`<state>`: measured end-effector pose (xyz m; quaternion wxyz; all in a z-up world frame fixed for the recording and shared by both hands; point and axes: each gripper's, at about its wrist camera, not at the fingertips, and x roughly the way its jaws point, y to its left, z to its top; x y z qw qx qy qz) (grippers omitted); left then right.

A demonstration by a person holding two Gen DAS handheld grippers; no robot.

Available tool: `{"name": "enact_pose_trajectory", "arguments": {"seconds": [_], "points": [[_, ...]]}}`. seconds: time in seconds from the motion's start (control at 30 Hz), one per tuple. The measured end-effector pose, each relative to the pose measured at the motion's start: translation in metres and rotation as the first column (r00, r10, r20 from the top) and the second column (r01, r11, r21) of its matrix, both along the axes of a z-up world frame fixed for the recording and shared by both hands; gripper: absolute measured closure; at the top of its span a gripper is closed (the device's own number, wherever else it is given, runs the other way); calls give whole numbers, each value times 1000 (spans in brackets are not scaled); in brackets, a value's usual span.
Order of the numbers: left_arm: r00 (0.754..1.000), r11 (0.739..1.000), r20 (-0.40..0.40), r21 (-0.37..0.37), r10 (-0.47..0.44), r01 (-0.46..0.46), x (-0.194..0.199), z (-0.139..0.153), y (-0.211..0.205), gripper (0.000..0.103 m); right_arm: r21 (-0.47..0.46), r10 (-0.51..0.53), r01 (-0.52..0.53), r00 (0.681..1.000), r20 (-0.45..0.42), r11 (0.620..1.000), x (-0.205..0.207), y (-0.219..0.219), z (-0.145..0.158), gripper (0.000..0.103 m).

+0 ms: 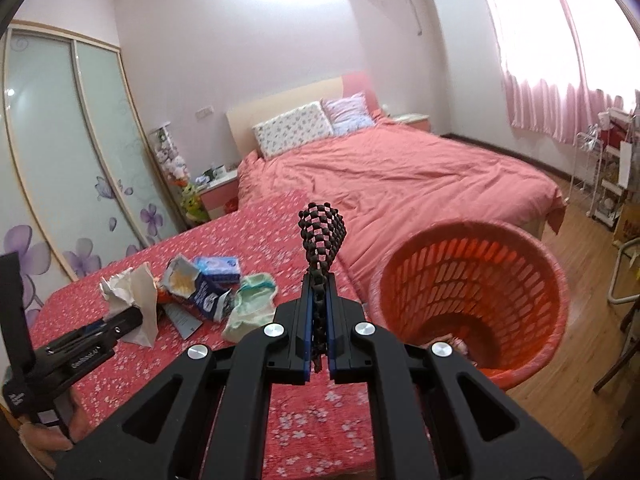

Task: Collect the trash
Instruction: 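Carry the tissue and black mesh in both grippers to the orange basket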

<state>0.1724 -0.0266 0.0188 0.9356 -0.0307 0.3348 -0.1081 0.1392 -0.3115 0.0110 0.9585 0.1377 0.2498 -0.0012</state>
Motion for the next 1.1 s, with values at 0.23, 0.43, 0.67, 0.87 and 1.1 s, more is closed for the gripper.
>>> {"name": "enact_pose_trajectory", "arguments": {"seconds": [0.23,0.43,0.67,0.87,1.1], "points": [[997,996,37,55,-69,66,2,14,-41,61,-53,-71,73,996,45,996,-6,-16,4,97],[987,985,43,84,-155,151,5,15,-82,61,-63,-133,137,989,72,989,-11,-34,2,97],[965,964,34,60,-261,259,13,11,-127,60,-40,-209,213,974,91,976,-11,-65,-2,97],[948,947,31,64,-317,315,21,4,-160,60,-24,-239,243,966,97,970,-6,-83,-9,97],[923,921,16,76,-385,383,34,-10,-204,60,4,-274,275,958,86,962,4,-105,-21,97]]}}
